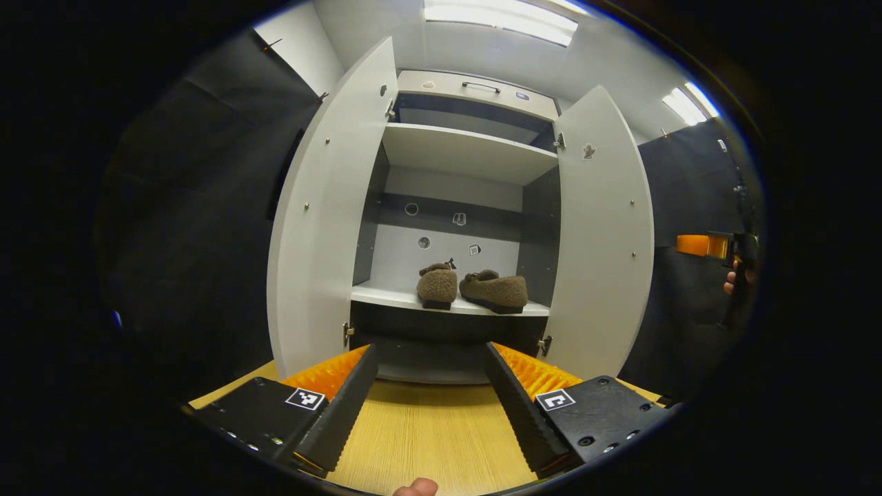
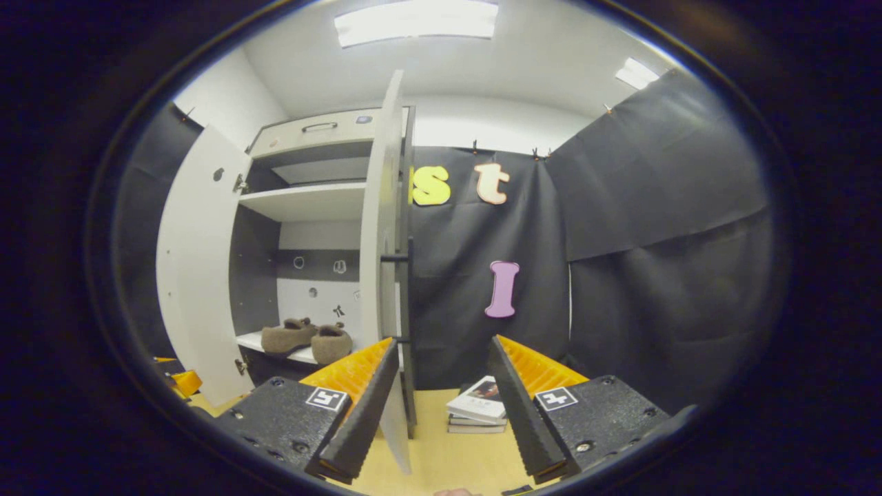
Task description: Grab one shoe with the right hand and put it into the shoe cabinet, grab the other shoe with the left hand and put it into the shoe cabinet; then close the right door with the right hand and the left door with the left hand.
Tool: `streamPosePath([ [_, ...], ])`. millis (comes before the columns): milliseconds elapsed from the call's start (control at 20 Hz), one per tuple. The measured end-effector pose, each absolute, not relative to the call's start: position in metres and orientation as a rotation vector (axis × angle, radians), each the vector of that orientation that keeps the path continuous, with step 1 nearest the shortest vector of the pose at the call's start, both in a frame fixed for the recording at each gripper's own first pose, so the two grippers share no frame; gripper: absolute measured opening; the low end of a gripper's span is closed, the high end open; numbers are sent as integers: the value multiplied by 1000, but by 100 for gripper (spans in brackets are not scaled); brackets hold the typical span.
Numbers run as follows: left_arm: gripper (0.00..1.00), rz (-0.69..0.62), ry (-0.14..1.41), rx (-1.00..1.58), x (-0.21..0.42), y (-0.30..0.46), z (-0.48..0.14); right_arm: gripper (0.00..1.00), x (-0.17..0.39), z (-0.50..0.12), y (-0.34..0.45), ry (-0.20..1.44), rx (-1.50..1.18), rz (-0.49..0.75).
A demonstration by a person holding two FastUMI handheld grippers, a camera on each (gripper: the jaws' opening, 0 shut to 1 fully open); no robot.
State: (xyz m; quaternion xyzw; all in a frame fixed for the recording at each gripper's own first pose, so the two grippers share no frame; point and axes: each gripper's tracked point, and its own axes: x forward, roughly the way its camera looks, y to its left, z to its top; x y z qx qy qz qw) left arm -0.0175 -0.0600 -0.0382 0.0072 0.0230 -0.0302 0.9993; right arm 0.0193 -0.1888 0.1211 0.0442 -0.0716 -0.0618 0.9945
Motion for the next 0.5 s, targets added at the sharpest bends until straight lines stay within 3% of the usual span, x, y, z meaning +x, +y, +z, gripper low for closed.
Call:
streamPosePath([
  [100,95,-67,36,8,-19,-62,-33,90,37,130,-207,-138,100,-135],
  [150,95,-68,33,6,-21,-62,-31,100,46,135,-215,-136,94,-142],
  [500,95,-72,48,-7,-21,-63,-29,100,102,150,-231,-115,16,-154],
])
